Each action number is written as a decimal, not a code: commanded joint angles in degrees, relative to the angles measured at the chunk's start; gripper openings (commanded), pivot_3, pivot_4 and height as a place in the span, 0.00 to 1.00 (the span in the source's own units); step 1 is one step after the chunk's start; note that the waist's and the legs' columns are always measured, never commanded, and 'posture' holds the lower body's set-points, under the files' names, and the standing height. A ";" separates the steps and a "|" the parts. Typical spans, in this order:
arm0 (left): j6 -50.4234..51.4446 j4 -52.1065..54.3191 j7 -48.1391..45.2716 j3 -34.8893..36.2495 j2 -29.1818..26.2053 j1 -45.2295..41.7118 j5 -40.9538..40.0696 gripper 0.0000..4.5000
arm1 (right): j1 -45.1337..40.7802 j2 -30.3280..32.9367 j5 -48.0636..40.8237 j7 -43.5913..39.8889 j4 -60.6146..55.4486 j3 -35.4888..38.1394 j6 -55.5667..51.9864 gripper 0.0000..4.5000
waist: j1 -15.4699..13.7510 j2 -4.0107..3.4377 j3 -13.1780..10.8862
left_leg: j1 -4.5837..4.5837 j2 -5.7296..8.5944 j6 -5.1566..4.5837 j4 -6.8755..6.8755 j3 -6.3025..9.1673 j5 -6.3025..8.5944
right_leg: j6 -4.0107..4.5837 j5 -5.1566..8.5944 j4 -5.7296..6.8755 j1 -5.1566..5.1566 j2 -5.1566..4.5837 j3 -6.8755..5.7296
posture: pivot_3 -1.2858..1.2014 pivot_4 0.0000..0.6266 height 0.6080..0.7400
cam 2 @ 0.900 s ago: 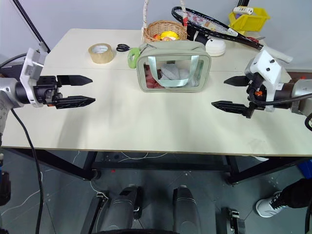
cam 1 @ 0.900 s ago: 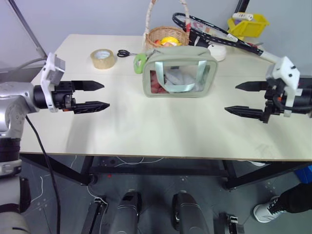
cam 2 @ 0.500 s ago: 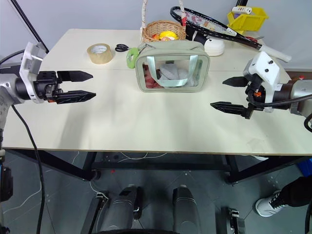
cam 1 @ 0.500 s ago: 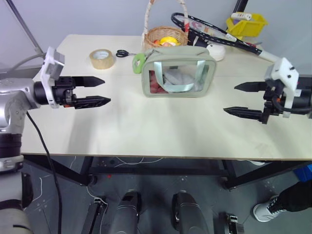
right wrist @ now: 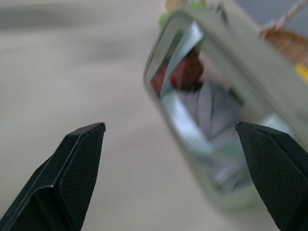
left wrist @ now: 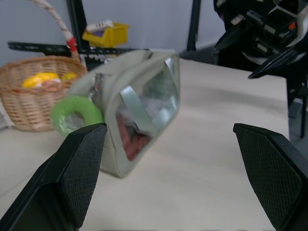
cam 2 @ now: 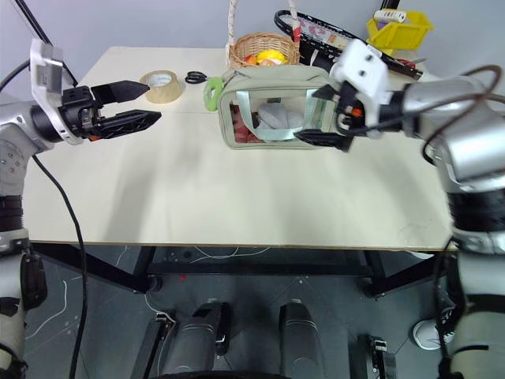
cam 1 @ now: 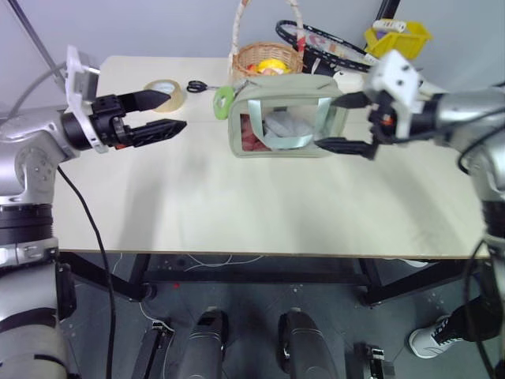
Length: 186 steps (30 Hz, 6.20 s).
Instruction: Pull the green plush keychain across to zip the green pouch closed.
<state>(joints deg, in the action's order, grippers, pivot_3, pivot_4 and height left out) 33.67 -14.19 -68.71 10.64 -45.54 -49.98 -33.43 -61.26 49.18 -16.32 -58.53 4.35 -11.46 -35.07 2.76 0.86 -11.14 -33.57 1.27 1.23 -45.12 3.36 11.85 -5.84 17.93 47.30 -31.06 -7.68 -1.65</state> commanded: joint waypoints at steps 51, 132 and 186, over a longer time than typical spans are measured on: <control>-2.64 -3.05 1.63 3.03 1.37 -4.90 -3.11 1.00 | -9.68 -14.86 19.73 -7.16 -17.40 -10.20 -25.02 0.01 | 1.19 0.01 -0.01 | -0.04 0.21 0.09 -0.03 0.07 -0.06 | -0.53 0.08 0.67 -0.26 -0.02 -0.07 | 0.52 0.24 0.27; -5.78 -23.16 -2.54 -0.29 -0.51 -3.68 6.51 1.00 | 4.79 1.15 0.22 -1.75 -23.25 -1.64 -21.17 0.01 | 0.58 0.03 0.00 | -0.02 0.15 0.05 -0.02 0.09 -0.03 | -0.27 0.22 0.55 -0.19 -0.16 -0.12 | 0.52 0.24 0.27; 1.61 -12.48 -8.54 -5.06 0.21 -12.44 8.58 0.99 | 5.52 1.09 -0.83 2.57 -22.94 -1.89 -22.50 0.00 | -0.13 0.05 -0.01 | 0.00 0.14 0.04 -0.04 0.06 -0.03 | -0.31 0.19 0.56 -0.13 -0.09 -0.15 | 0.52 0.24 0.27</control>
<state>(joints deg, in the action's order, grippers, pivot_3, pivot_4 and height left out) 35.79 -29.35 -75.09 3.73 -43.33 -63.53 -23.34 -55.15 49.90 -17.13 -56.43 -17.71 -15.12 -57.76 2.63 0.90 -11.15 -33.56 1.41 1.26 -45.16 3.42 11.82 -6.14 18.13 47.85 -31.19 -7.77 -1.80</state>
